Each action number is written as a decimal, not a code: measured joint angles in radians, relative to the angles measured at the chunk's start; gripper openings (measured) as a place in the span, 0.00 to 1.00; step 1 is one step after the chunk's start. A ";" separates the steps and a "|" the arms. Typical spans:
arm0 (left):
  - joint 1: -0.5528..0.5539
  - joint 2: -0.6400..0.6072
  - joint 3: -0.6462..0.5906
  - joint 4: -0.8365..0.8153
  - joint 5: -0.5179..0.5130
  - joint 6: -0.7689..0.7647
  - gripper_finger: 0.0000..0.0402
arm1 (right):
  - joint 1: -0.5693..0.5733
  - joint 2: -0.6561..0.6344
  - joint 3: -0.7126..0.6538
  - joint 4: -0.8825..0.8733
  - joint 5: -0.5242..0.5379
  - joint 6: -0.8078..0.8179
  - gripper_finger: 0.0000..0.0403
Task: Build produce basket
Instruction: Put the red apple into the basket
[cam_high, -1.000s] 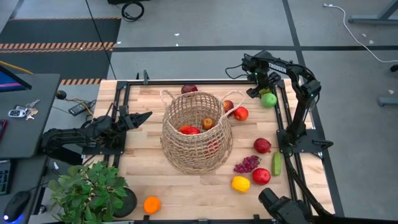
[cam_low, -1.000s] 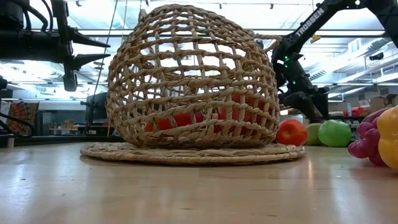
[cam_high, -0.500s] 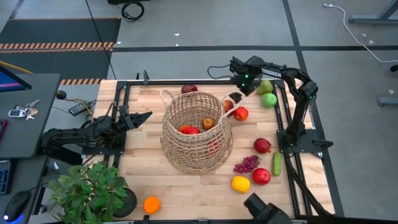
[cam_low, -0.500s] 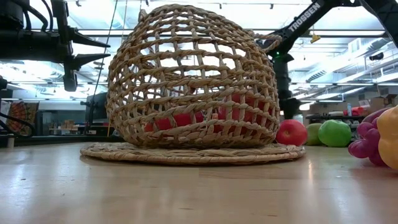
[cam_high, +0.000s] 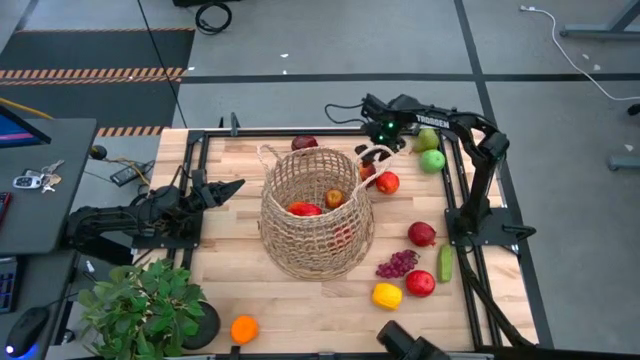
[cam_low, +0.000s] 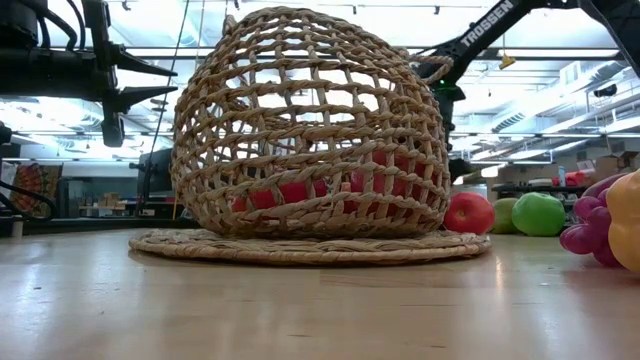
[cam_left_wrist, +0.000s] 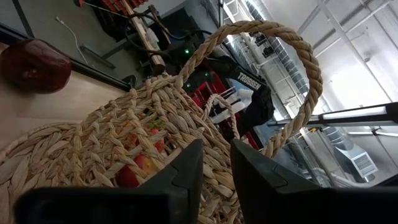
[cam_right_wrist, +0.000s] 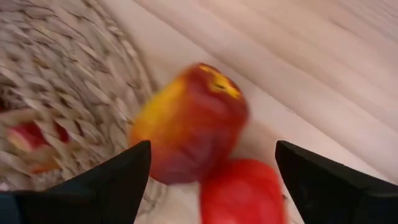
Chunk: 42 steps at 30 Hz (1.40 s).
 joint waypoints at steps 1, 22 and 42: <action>0.000 0.000 0.000 0.000 0.000 0.000 0.22 | 0.013 0.000 0.000 0.012 0.013 0.018 0.86; 0.000 0.000 0.000 0.000 0.000 0.000 0.23 | 0.100 0.001 -0.059 0.124 0.115 0.202 0.86; 0.000 0.000 0.000 0.000 0.000 0.000 0.21 | 0.087 0.001 -0.103 0.206 0.066 0.200 0.86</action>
